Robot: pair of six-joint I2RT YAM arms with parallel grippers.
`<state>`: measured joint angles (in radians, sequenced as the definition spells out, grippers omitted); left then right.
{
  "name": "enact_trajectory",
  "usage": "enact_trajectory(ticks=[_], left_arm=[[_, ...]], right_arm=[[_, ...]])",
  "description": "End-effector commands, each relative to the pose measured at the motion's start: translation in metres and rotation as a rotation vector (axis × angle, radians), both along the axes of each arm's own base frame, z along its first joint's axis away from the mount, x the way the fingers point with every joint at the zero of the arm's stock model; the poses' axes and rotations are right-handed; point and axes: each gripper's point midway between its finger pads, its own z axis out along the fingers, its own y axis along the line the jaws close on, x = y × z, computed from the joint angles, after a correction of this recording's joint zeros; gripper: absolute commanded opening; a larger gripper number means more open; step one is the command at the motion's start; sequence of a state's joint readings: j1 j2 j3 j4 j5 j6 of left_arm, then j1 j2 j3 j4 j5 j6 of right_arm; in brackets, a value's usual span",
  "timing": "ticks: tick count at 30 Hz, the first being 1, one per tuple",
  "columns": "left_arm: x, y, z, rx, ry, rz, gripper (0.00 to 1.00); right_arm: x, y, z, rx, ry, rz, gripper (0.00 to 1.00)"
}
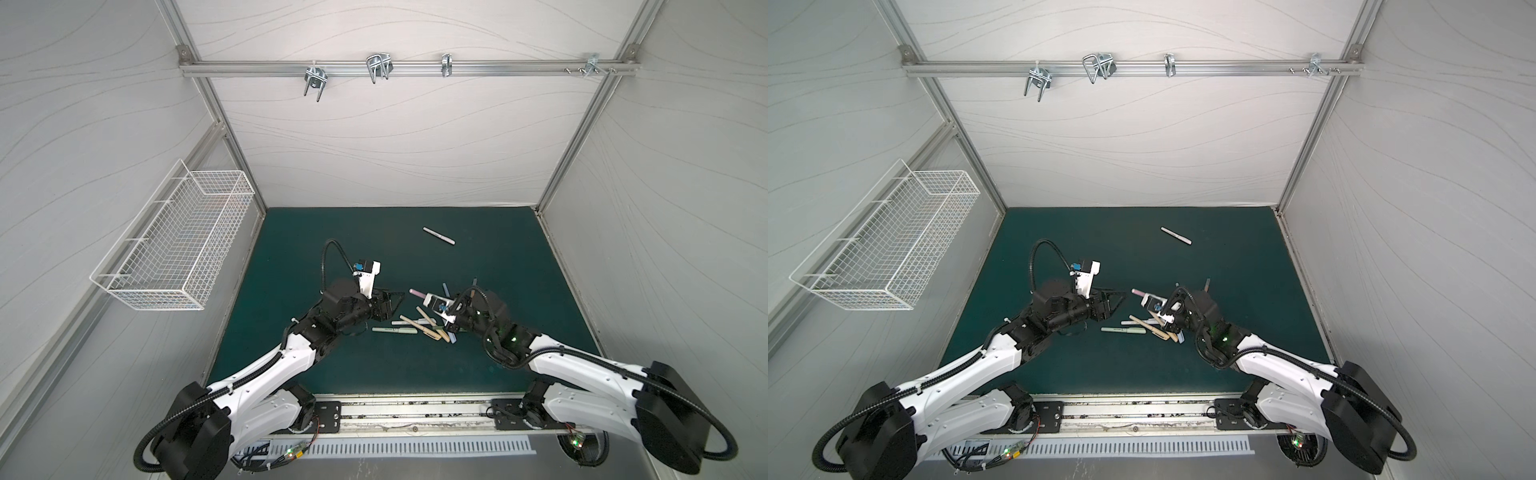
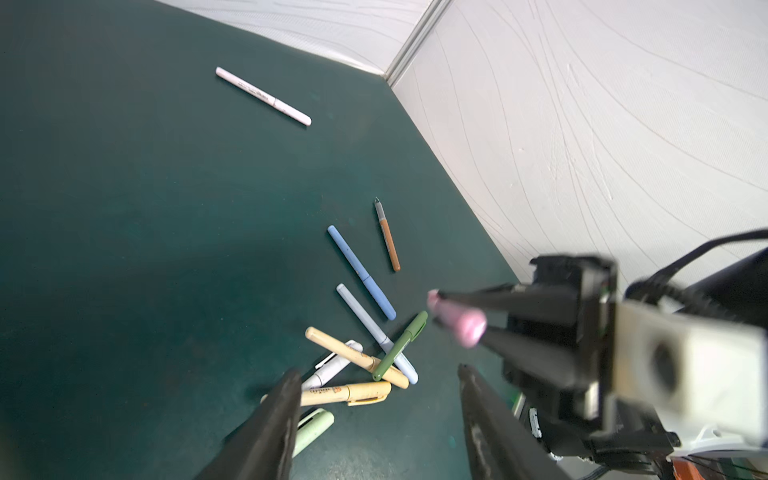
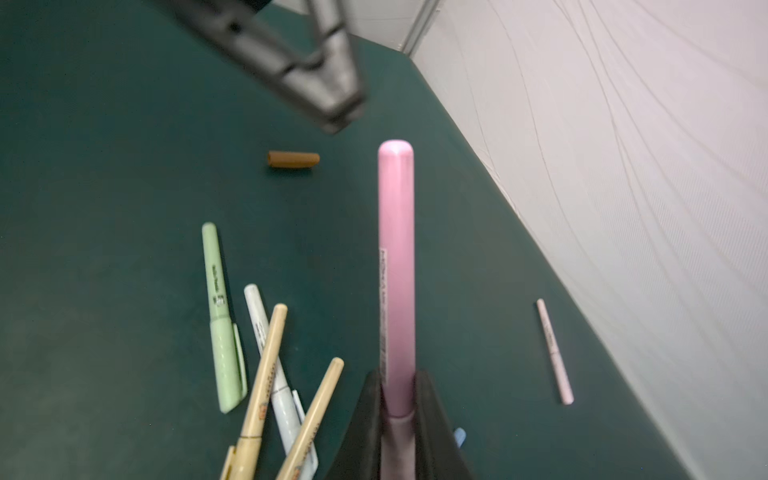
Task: Open the pen caps
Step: 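Grasp the pink pen body with the right gripper and bring it toward the left gripper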
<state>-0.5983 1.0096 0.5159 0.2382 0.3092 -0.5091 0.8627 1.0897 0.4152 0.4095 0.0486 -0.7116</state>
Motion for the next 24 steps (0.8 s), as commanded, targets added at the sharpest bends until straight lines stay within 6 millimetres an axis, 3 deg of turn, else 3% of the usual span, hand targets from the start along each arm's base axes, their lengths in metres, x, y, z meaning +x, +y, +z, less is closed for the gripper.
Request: enact_trajectory(ticks=[1,5,10,17,24], left_arm=[[0.001,0.002,0.014,-0.034,-0.05,0.015,0.61],[-0.002,0.001,0.018,-0.045,-0.066,0.0,0.62],[-0.009,-0.011,0.02,-0.051,-0.079,-0.076,0.6],[-0.022,-0.029,0.024,-0.064,-0.091,-0.181,0.57],[-0.025,-0.035,0.023,-0.056,-0.085,-0.206,0.51]], right_arm=[[0.011,0.007,0.021,-0.124,-0.351,0.056,0.0],[0.016,0.007,0.022,-0.181,-0.469,0.058,0.0],[0.008,0.013,0.038,-0.162,-0.592,0.104,0.0],[-0.003,0.019,0.051,-0.134,-0.684,0.165,0.0],[-0.007,0.021,0.051,-0.154,-0.705,0.182,0.0]])
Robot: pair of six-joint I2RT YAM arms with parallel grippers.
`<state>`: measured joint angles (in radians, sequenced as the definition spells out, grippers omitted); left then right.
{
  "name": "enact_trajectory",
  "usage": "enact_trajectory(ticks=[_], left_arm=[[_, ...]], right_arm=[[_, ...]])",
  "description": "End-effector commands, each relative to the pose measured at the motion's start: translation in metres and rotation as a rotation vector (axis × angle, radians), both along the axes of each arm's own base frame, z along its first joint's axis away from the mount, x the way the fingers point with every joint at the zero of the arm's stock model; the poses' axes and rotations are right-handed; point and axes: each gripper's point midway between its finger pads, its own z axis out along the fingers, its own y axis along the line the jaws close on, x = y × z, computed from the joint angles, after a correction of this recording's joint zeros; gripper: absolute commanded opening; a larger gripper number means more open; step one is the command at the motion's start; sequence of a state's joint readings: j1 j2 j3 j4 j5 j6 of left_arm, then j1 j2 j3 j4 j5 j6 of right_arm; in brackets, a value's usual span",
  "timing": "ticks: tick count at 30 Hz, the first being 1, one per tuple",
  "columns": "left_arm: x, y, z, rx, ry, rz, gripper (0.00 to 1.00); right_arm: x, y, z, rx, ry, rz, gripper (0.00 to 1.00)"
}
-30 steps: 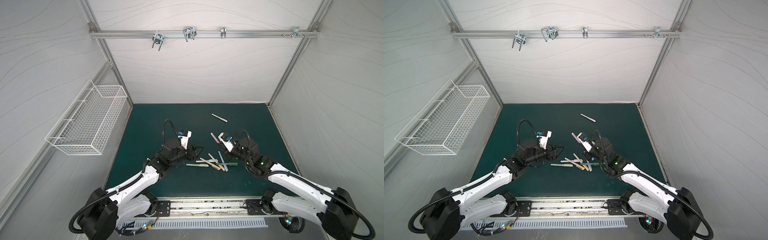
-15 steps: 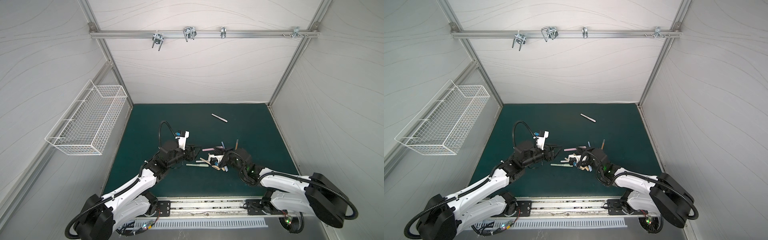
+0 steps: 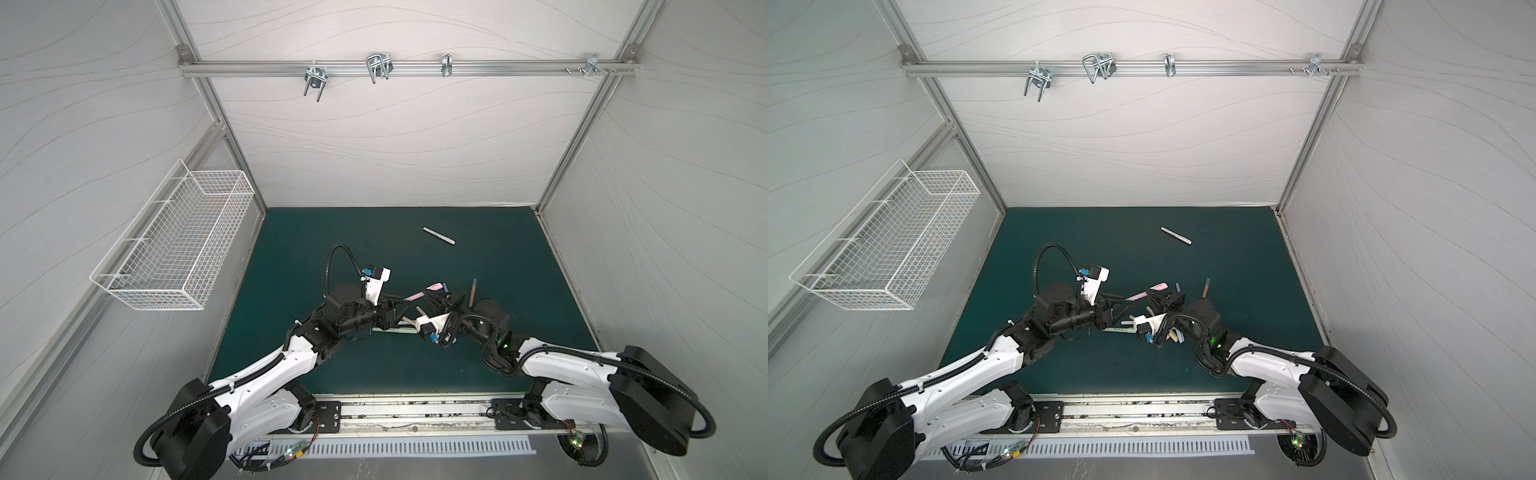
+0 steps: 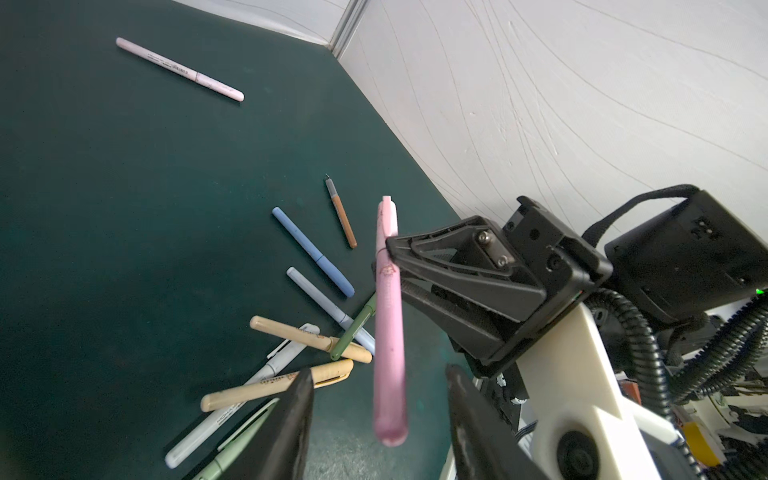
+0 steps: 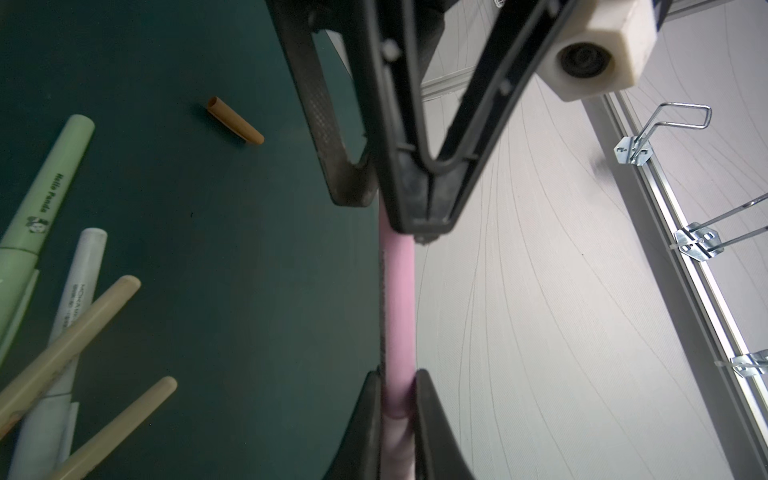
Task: Open the pen caps
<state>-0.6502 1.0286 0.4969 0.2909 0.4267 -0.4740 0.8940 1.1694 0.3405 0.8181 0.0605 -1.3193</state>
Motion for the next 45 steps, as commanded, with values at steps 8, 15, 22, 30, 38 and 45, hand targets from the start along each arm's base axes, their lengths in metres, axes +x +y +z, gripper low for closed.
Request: enact_trajectory(ticks=[8,15,22,30,38,45], left_arm=[[0.002,-0.011,0.022,-0.035,-0.058,-0.039,0.33],[0.002,-0.011,0.021,-0.032,-0.055,-0.04,0.17],[0.003,-0.011,0.021,-0.029,-0.059,-0.034,0.0],[0.024,0.01,0.015,-0.006,-0.053,0.153,0.0],[0.038,0.031,0.011,0.01,-0.09,0.293,0.0],[0.038,0.041,0.014,-0.011,-0.14,0.343,0.0]], right_arm=[[-0.016,0.009,0.014,0.004,-0.086,0.064,0.0],[-0.019,0.012,0.011,-0.016,-0.103,0.074,0.0],[-0.02,0.013,0.023,0.054,-0.065,0.073,0.15],[-0.033,0.008,0.058,0.334,0.391,0.06,0.52],[-0.066,-0.013,0.099,0.687,1.004,0.153,0.67],[-0.043,-0.033,0.08,0.862,1.65,-0.058,0.67]])
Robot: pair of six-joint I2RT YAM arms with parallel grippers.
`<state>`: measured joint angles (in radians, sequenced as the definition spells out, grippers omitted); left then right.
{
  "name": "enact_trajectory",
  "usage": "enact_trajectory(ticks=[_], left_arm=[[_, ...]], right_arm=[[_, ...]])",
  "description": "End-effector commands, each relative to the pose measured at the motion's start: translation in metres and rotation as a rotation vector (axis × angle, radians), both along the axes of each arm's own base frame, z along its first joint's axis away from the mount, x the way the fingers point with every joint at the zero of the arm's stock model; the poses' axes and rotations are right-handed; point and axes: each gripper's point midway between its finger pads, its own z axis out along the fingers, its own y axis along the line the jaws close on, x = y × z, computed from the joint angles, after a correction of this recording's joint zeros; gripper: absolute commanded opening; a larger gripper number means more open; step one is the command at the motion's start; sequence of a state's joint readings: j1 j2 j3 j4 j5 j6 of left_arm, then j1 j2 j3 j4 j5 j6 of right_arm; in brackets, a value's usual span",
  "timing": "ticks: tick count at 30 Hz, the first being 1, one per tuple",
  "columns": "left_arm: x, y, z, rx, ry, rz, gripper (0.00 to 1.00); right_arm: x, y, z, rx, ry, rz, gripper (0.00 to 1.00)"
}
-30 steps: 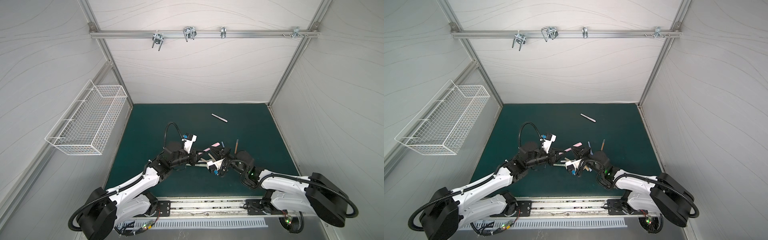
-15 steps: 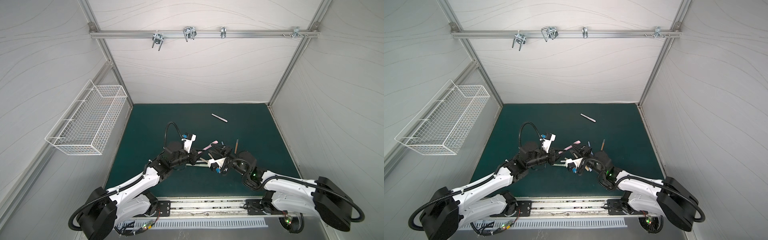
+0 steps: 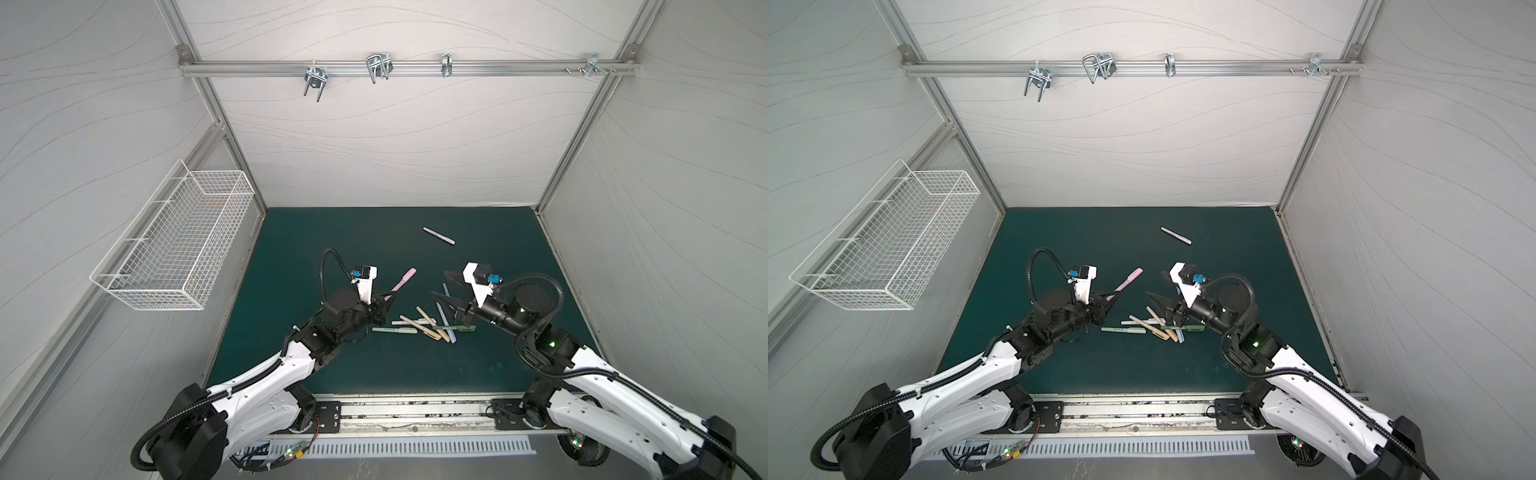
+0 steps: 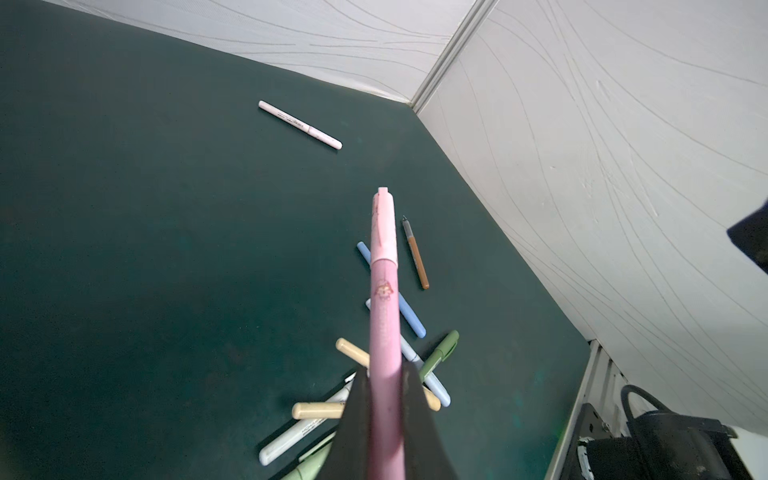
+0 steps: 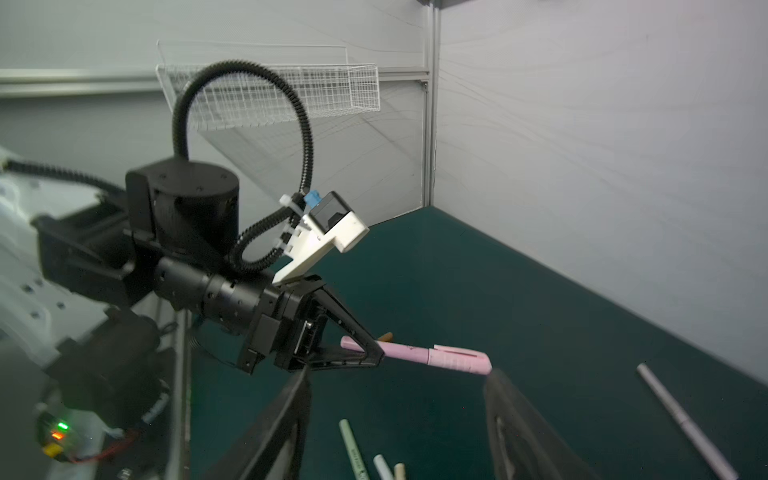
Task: Open the pen caps
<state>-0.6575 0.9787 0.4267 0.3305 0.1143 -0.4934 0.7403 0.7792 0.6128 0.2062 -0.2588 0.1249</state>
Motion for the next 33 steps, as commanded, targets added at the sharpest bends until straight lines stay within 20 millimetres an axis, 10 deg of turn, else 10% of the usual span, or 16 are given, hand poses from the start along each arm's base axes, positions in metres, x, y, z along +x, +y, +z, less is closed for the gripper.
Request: enact_trajectory(ticks=[1,15,33], left_arm=[[0.006,0.005,0.025,-0.051,-0.091,0.047,0.0],[0.001,-0.002,0.038,-0.1,-0.145,0.0,0.0],[-0.001,-0.006,0.039,-0.104,-0.149,-0.025,0.0]], right_arm=[[-0.008,0.001,-0.04,0.093,0.522,0.078,0.67],[0.019,0.043,-0.1,0.325,1.075,-0.041,0.57],[0.052,0.091,-0.072,0.569,1.091,-0.042,0.48]])
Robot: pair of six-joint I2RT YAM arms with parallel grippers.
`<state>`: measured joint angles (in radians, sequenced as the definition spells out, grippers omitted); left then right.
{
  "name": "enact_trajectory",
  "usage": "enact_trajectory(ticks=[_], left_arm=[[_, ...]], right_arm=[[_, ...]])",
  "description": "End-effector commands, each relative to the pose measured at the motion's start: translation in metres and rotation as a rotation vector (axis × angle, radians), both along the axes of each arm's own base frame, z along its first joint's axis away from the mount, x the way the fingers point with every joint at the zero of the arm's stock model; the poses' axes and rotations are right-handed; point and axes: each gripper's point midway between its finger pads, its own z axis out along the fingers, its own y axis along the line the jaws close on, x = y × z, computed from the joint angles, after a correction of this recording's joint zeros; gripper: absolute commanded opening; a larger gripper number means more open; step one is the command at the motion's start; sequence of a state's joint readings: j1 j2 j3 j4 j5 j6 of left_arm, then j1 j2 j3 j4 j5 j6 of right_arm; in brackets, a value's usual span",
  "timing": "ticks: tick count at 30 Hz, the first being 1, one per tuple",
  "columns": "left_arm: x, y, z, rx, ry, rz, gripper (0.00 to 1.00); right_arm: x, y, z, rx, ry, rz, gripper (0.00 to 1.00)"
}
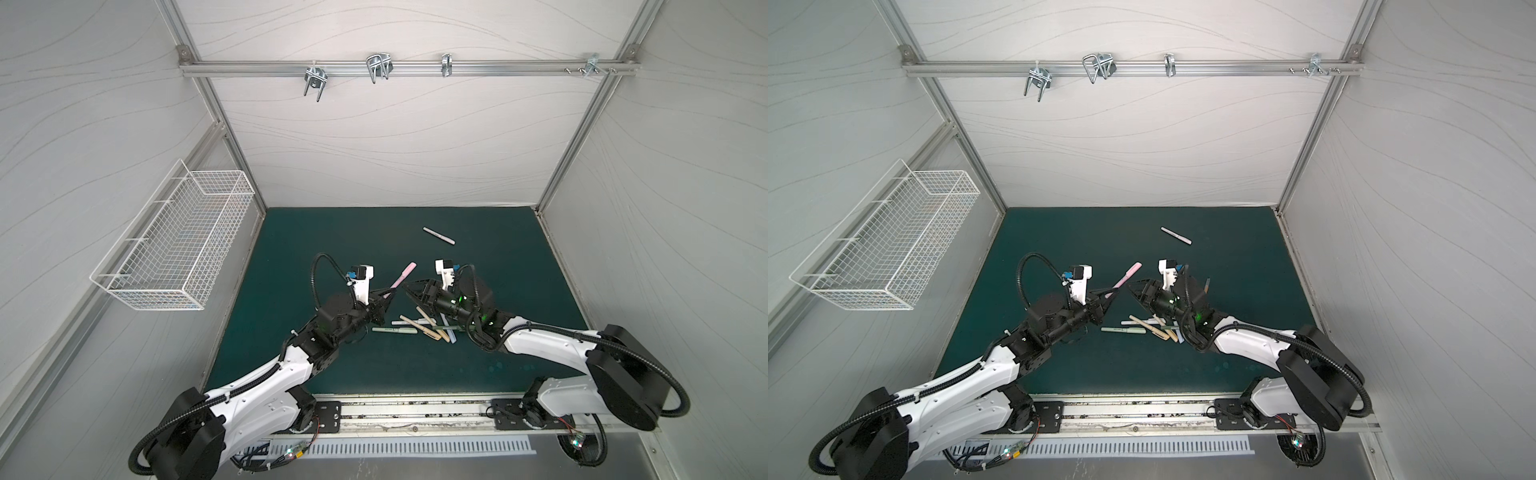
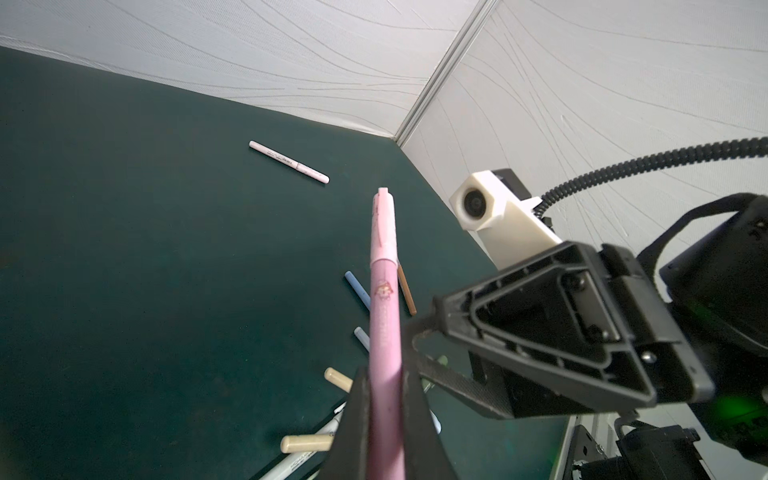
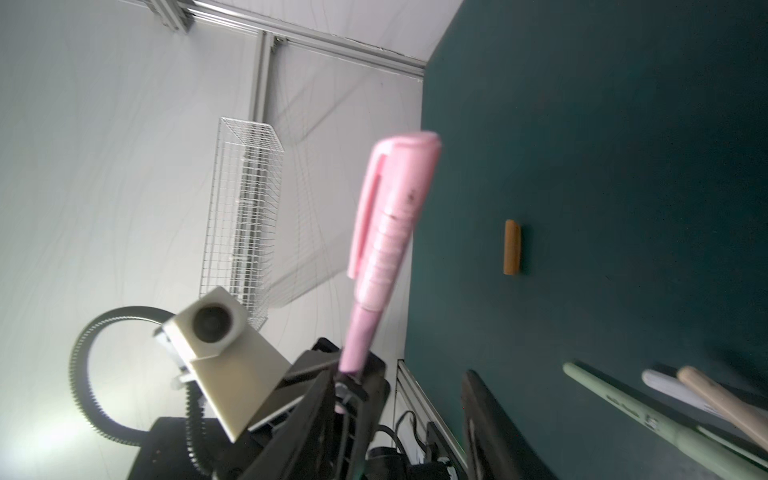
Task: Open the pen caps
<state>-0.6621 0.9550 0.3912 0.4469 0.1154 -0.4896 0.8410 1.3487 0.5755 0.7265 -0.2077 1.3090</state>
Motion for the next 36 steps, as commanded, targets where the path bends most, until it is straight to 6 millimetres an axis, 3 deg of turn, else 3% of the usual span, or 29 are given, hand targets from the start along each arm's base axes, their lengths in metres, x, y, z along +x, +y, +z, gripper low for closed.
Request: enact_trajectory(ticks=[1,9,17,19,21,23,26,31,34,36], left_arm=[[-0.001,-0.005,0.021,-0.042,-0.065,-0.021,0.0],[-0.002,-0.005,0.023,-0.046,-0.074,-0.027,0.0],[-0.006,-0.007,0.023,-0.038,-0.076,-0.052,0.0],[-0.007,-0.009,0.02,-0.013,-0.064,-0.065,0.08],[-0.006,-0.009,0.019,0.003,-0.059,-0.064,0.27],[-0.007,-0.008,0.011,0.032,-0.025,-0.066,0.47],[-0.008,-0.006,0.013,0.04,-0.024,-0.065,0.58],[-0.009,-0.001,0.015,0.043,-0.036,-0.045,0.61],[-0.01,-0.002,0.016,0.039,-0.043,-0.051,0.62],[-0.011,-0.005,0.016,0.039,-0.049,-0.071,0.62]], right_arm=[[0.008,0.008,0.025,0.093,-0.016,-0.045,0.46],[0.01,0.02,0.016,0.095,0.03,-0.07,0.38],[0.015,0.021,0.019,0.102,0.021,-0.098,0.14],[0.016,0.019,0.021,0.096,0.011,-0.101,0.08],[0.016,0.014,0.022,0.076,-0.004,-0.106,0.04],[0.017,0.005,0.022,0.022,-0.038,-0.108,0.03],[0.021,-0.02,0.022,-0.116,-0.121,-0.109,0.03],[0.023,-0.076,0.018,-0.484,-0.345,-0.081,0.04],[0.023,-0.103,0.014,-0.593,-0.435,-0.059,0.03],[0.019,-0.111,0.015,-0.595,-0.481,-0.032,0.03]])
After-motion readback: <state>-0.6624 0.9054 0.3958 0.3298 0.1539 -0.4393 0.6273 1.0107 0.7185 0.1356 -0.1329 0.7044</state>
